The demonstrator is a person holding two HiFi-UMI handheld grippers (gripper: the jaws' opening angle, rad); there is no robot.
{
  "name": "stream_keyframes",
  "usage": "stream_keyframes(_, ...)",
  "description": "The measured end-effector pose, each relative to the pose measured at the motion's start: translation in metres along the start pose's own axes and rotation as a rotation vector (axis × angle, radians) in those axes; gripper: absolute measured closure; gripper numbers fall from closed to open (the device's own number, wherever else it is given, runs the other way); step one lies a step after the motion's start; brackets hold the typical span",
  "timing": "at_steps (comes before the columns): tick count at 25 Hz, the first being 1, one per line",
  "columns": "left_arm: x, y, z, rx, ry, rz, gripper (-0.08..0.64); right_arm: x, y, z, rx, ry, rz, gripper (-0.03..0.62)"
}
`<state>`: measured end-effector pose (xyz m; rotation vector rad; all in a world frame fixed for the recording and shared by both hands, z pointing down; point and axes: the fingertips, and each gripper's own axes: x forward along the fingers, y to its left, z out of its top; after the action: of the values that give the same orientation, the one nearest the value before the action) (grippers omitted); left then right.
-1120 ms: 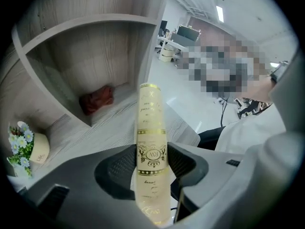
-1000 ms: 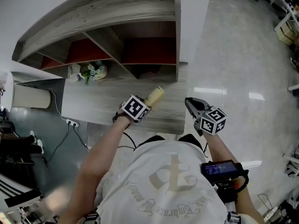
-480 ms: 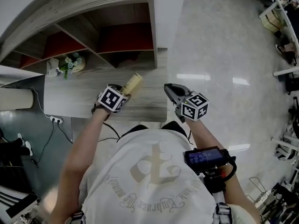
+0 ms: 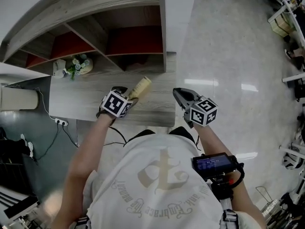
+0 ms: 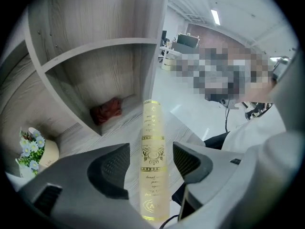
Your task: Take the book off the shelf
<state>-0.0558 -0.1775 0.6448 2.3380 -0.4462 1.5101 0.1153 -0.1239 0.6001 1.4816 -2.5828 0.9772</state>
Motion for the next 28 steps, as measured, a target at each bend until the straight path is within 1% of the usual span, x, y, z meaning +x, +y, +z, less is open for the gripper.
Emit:
stream_keyframes(3, -0.011, 0.001, 0.008, -0.032, -0.087, 0.011, 0.264, 0.002, 0.002, 0.001, -0.002, 0.000, 0.005, 0.588)
stream_keyframes(7, -0.032, 0.006, 0.015, -0.078, -0.226, 0.061, 0.311, 0.004, 0.006, 0.002, -0.011, 0.005, 0.014, 0.588)
stream_keyframes(9, -0.047, 0.011, 0.018, -0.109, -0.301, 0.092, 0.356, 0.005, 0.008, 0.004, -0.017, 0.007, 0.021, 0.588)
stream_keyframes(12, -0.067, 0.015, 0.018, -0.174, -0.415, 0.126, 0.433, 0.008, 0.017, 0.008, -0.039, 0.008, 0.049, 0.589)
stream_keyframes(14, -0.075, 0.014, 0.015, -0.208, -0.475, 0.147, 0.483, 0.010, 0.024, 0.012, -0.062, 0.005, 0.079, 0.589)
stream_keyframes(16, -0.079, 0.011, 0.010, -0.238, -0.521, 0.160, 0.557, 0.012, 0.032, 0.015, -0.080, 0.002, 0.109, 0.589)
stream_keyframes(21, -0.087, -0.001, -0.010, -0.321, -0.623, 0.159, 0.555, 0.019, 0.058, 0.021, -0.138, 0.012, 0.177, 0.589)
stream_keyframes(25, -0.095, -0.009, -0.029, -0.377, -0.699, 0.174, 0.555, 0.022, 0.075, 0.023, -0.186, 0.028, 0.218, 0.589)
stream_keyframes(28, -0.101, -0.018, -0.041, -0.403, -0.742, 0.182, 0.555, 0.022, 0.083, 0.019, -0.214, 0.046, 0.234, 0.589)
